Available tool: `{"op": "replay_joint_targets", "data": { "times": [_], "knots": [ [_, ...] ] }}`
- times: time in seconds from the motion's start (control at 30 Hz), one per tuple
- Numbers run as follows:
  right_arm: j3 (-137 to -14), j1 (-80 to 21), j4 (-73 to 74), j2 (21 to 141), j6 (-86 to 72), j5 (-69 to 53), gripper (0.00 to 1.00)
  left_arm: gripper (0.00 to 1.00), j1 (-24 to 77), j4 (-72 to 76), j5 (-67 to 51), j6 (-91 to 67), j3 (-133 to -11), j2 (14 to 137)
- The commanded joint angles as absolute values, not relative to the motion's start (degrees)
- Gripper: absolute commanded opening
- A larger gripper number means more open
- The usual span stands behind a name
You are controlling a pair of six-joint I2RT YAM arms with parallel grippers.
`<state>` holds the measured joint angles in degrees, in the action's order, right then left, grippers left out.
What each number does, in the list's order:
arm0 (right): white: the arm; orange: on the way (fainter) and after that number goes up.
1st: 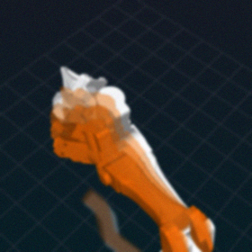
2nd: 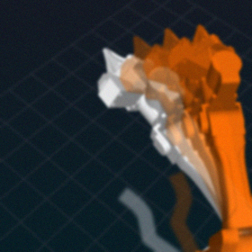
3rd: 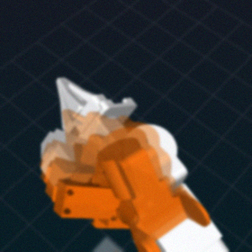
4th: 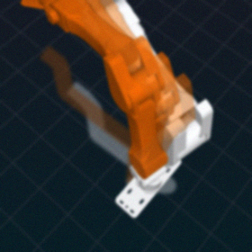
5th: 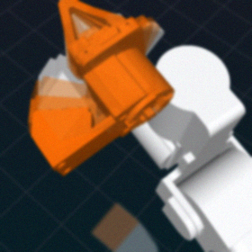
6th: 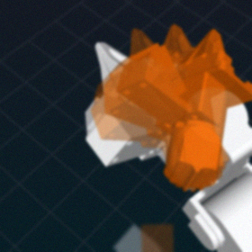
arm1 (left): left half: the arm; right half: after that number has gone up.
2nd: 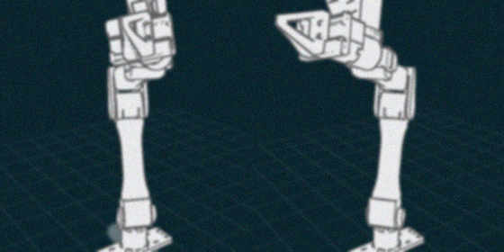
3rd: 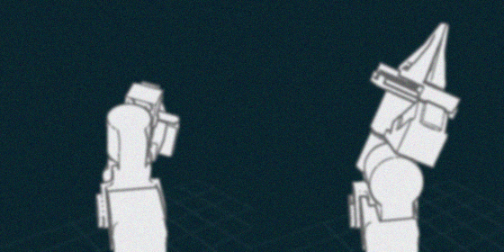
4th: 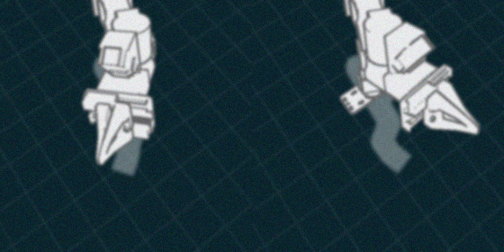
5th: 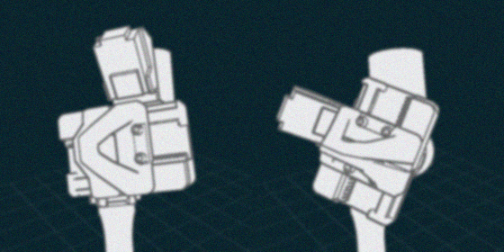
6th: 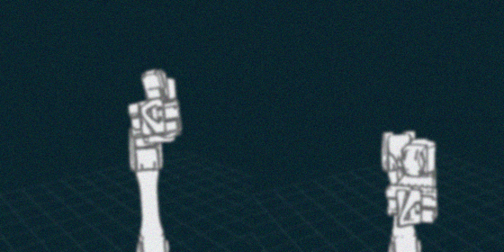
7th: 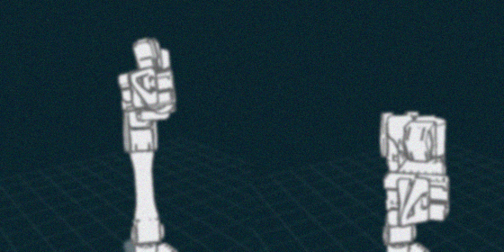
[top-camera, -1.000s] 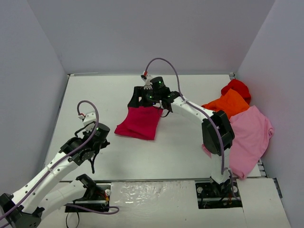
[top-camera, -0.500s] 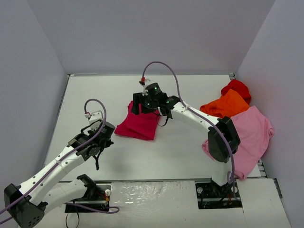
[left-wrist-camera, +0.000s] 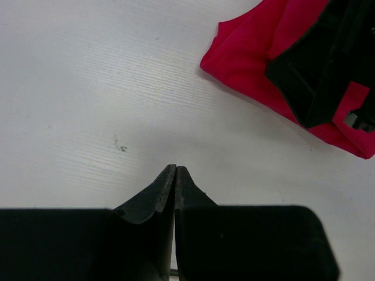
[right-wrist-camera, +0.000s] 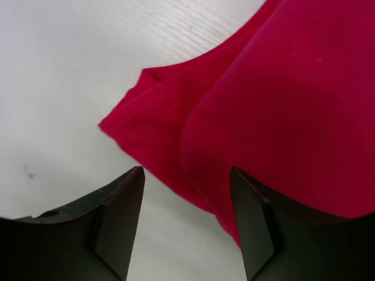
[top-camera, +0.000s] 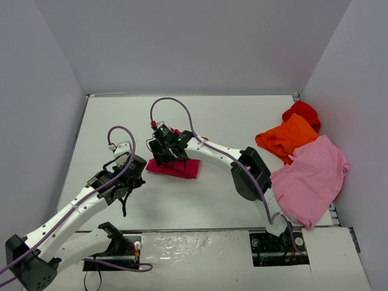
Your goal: Fold and stack the t-shirts
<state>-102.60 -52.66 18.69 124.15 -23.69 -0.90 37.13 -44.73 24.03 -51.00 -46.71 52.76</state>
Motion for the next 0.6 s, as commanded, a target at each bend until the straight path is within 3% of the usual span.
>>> {"op": "replay_joint_targets", "data": {
  "times": [0.0,0.33,0.47,0.57],
  "knots": [
    [-110.6,-53.2,25.1,126.9,-22.1,8.5,0.57,0.00,36.4,-45.0,25.5,-50.5,-47.0,51.6],
    [-116.3,-53.1,25.7,132.2,-22.4,9.7,0.51,0.00,35.8,-45.6,26.2,-49.7,-46.9,51.8],
    [-116.3,-53.1,25.6,132.9,-22.8,8.2,0.32,0.00,35.6,-45.5,26.2,-49.5,-46.8,52.0],
    [-115.4,-53.2,25.7,132.1,-22.7,8.0,0.07,0.00,35.4,-45.5,26.2,-49.4,-46.7,51.9]
  ]
}}
